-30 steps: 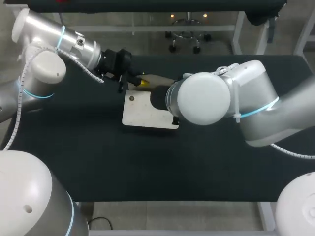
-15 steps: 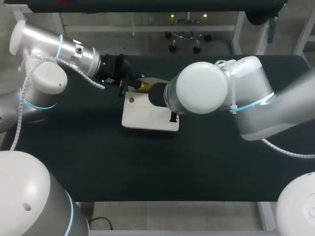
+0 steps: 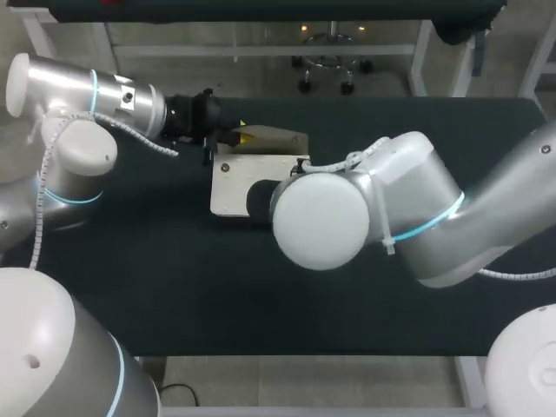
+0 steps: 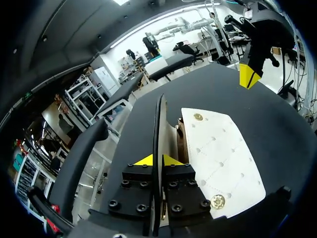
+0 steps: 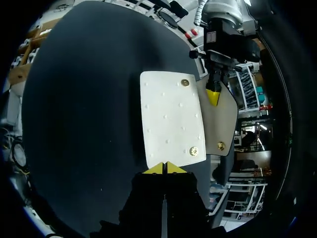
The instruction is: Pick up the bag, open it, inspect its contents, close it, and place it on the opposite side
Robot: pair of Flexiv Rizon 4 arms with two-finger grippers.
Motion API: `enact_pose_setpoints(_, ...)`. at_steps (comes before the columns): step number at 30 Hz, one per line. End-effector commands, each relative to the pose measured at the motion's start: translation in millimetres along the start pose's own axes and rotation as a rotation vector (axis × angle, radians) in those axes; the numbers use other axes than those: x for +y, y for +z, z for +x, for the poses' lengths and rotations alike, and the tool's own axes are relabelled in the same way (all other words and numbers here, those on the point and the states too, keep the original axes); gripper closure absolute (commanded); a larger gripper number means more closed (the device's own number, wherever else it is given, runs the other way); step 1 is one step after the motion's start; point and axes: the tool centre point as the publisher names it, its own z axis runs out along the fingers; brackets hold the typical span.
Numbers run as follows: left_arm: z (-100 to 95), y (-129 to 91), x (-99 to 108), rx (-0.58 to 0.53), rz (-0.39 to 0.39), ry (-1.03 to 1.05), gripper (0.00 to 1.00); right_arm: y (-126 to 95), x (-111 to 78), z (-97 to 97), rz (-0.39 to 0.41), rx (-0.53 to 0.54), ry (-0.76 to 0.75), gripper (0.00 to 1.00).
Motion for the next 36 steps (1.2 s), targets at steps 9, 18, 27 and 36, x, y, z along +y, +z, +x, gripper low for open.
enact_pose_setpoints(9,16.3,15,2,-0.012,-0.012,0.051,1.00,2,4.1,34.1,-0.046,-0.036,-0.017,0.32)
enact_pose_setpoints(18,32.1,8,2,-0.025,-0.025,0.126,1.00,23,-6.0,31.8,-0.084,-0.006,-0.019,0.20)
enact_pose_setpoints(27,40.0,6,2,-0.022,-0.043,0.160,1.00,48,-8.4,25.5,-0.117,0.060,0.002,0.25)
enact_pose_setpoints(36,41.4,17,11,0.032,-0.067,0.078,1.00,56,-3.0,25.6,-0.122,0.064,-0.011,0.29)
